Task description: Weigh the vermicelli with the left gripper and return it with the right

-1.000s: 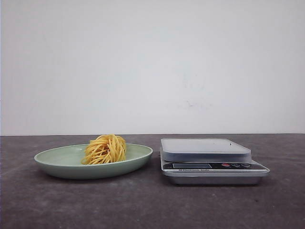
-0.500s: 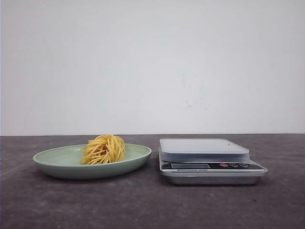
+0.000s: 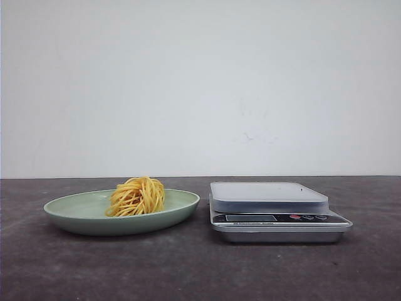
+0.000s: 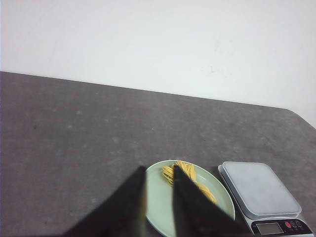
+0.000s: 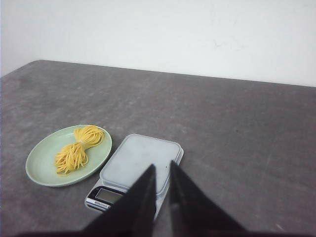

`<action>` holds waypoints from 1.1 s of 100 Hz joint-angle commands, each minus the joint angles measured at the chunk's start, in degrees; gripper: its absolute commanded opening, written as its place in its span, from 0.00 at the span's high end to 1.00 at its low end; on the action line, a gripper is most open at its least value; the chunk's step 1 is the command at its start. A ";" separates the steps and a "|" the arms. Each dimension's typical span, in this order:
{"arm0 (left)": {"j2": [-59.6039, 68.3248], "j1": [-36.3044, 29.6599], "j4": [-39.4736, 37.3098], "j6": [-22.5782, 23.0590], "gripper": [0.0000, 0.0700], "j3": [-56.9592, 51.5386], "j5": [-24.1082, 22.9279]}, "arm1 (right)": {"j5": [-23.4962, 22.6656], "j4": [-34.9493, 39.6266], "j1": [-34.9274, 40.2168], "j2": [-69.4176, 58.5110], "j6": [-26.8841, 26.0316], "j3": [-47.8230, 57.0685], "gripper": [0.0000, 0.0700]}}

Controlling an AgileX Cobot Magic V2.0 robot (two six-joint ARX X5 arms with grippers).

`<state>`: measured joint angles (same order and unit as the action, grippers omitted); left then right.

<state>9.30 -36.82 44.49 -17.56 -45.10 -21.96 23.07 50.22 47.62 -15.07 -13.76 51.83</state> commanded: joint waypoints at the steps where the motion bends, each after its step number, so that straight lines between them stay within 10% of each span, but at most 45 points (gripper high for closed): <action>1: -0.11 -0.31 -0.81 0.70 0.99 -0.72 -0.09 | 0.44 -4.09 0.52 0.04 -0.59 -0.79 1.00; 110: -0.42 4.68 -1.40 2.99 0.99 -0.63 -1.09 | -0.55 -5.62 0.57 0.02 -0.83 -1.86 1.00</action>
<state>9.17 -34.41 44.27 -16.67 -45.10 -22.41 22.50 44.95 47.62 -15.07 -13.93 49.56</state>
